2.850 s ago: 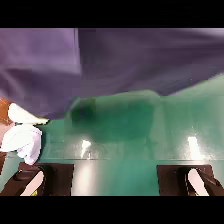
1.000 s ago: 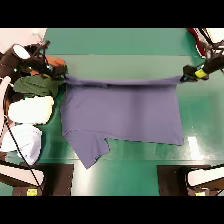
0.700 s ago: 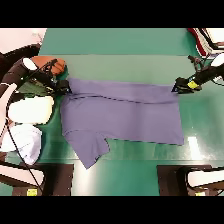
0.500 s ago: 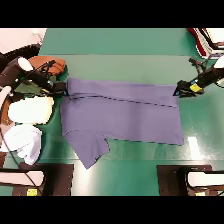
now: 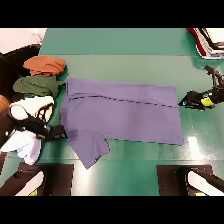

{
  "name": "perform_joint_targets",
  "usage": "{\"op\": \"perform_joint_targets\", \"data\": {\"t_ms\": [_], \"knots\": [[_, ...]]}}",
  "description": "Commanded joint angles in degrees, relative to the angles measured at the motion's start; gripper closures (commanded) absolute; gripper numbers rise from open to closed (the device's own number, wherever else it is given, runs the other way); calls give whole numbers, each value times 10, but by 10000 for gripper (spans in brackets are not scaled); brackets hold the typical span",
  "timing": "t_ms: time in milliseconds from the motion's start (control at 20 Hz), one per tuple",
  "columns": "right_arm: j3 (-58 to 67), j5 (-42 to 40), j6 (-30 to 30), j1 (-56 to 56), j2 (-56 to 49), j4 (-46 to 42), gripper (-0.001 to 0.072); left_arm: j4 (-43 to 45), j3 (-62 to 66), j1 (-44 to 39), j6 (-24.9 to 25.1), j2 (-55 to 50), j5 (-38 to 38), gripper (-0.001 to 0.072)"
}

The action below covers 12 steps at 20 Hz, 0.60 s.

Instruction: Fold the shirts.

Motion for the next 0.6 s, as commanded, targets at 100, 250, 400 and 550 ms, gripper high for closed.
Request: {"op": "perform_joint_targets", "data": {"t_ms": [100, 250, 400, 550], "knots": [[-21, -17, 0, -1, 45, 15, 301, -111, -106, 0, 20, 41, 67, 221], [-21, -23, 0, -1, 60, 15, 301, -124, -117, 0, 20, 41, 115, 221], [-21, -25, 0, -1, 70, 15, 301, -156, -120, 0, 20, 41, 134, 350], [-26, 16, -20, -13, 70, 13, 301, -156, -105, 0, 32, 41, 133, 683]]}}
